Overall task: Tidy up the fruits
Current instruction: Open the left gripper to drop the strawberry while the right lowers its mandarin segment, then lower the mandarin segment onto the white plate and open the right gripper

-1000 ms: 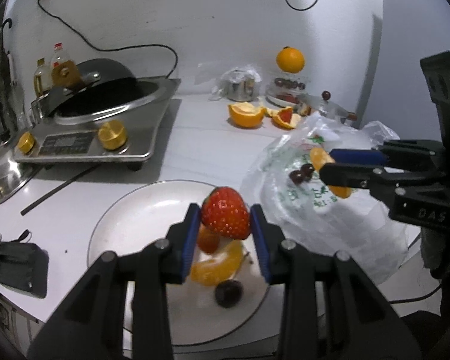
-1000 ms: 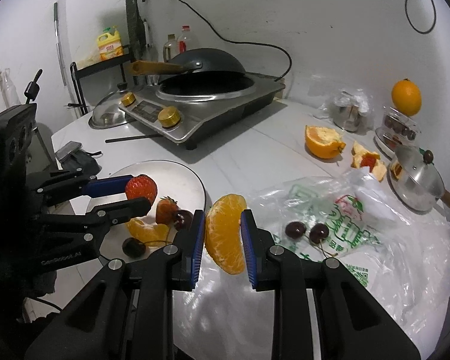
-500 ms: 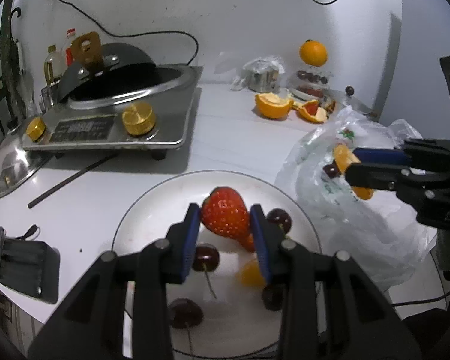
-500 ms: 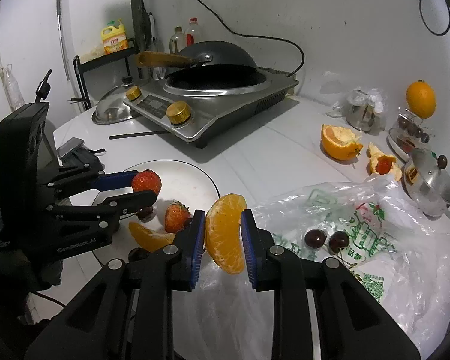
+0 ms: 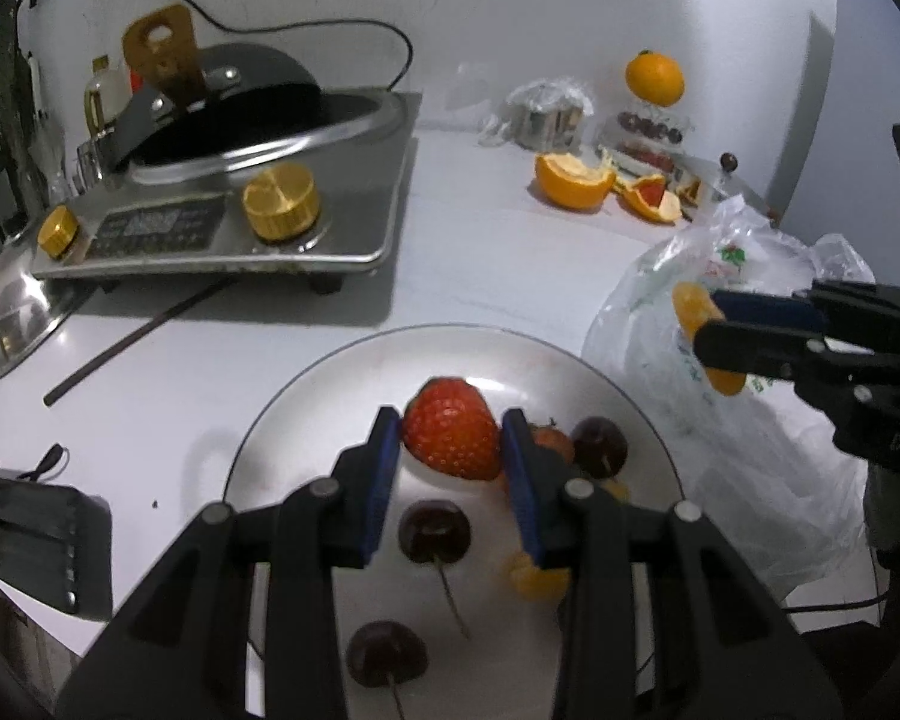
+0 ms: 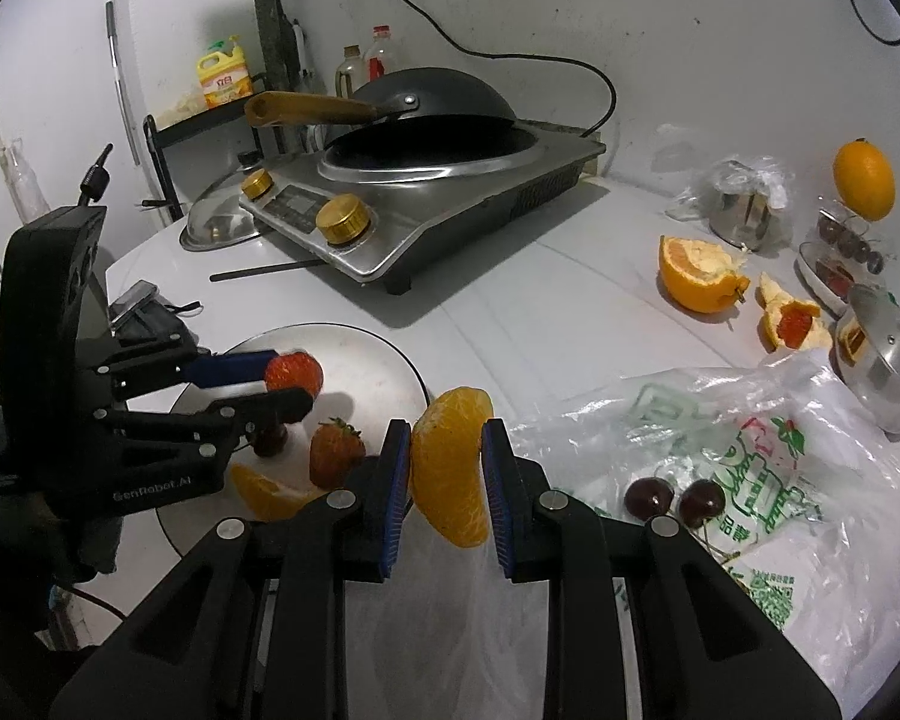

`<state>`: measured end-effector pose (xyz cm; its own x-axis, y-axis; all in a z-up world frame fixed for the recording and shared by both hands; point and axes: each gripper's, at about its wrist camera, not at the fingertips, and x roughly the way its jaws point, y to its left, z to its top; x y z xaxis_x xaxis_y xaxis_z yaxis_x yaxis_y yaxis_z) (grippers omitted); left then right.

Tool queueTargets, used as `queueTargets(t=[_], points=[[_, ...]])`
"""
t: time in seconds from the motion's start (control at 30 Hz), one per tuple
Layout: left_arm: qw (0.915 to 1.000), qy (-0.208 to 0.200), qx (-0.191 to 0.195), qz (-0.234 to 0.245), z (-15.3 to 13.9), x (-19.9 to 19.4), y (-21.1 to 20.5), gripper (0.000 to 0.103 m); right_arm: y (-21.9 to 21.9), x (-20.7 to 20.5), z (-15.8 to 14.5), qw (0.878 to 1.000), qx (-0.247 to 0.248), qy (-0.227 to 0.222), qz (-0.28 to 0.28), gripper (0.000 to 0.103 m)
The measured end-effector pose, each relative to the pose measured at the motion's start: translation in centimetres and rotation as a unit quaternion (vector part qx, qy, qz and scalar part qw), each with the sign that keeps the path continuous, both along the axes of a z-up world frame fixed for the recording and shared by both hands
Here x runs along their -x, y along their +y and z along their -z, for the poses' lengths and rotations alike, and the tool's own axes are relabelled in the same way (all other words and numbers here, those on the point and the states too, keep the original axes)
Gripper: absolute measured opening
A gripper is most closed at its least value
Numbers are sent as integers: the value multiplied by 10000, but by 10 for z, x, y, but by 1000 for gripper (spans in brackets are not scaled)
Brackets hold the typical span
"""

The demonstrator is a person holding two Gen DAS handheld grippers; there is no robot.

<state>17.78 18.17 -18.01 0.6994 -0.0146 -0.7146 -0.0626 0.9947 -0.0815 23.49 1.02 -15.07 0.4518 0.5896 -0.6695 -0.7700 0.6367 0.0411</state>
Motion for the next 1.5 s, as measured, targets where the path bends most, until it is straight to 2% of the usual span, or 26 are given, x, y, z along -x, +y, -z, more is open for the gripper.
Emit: queueTargets(t=[0.07, 0.2, 0.37, 0.5, 0.57, 0.7, 1.03, 1.3, 1.37, 1.5], points=[[9999, 128, 3, -34, 1, -2, 1, 37, 2, -2, 0, 10000, -21, 3, -29, 26], [9999, 121, -55, -78, -2, -2, 2, 41, 9, -4, -2, 10000, -30, -23, -90, 26], [9999, 21, 47, -93, -6, 7, 8, 42, 20, -2, -1, 9997, 145, -117, -176, 24], [9997, -214, 117, -84, -17, 20, 14, 43, 11, -11, 4, 9997, 219, -47, 68, 22], [9994, -306, 119, -85, -21, 23, 16, 54, 6, -17, 9, 9993, 319, 7, 201, 22], [9991, -381, 143, -132, -23, 27, 20, 55, 3, -25, 20, 9985, 429, 175, 305, 23], [9989, -356, 142, -274, -19, 25, 25, 55, 8, -36, 45, 9968, 364, 703, 113, 23], [9991, -330, 89, -243, -18, 22, 20, 55, 10, -32, 26, 9990, 198, 400, -6, 23], [9992, -335, 85, -219, -18, 23, 18, 55, 15, -36, 33, 9984, 352, 433, 37, 23], [9990, -362, 51, -265, -20, 26, 19, 55, 17, -43, 46, 9962, 403, 773, 74, 23]])
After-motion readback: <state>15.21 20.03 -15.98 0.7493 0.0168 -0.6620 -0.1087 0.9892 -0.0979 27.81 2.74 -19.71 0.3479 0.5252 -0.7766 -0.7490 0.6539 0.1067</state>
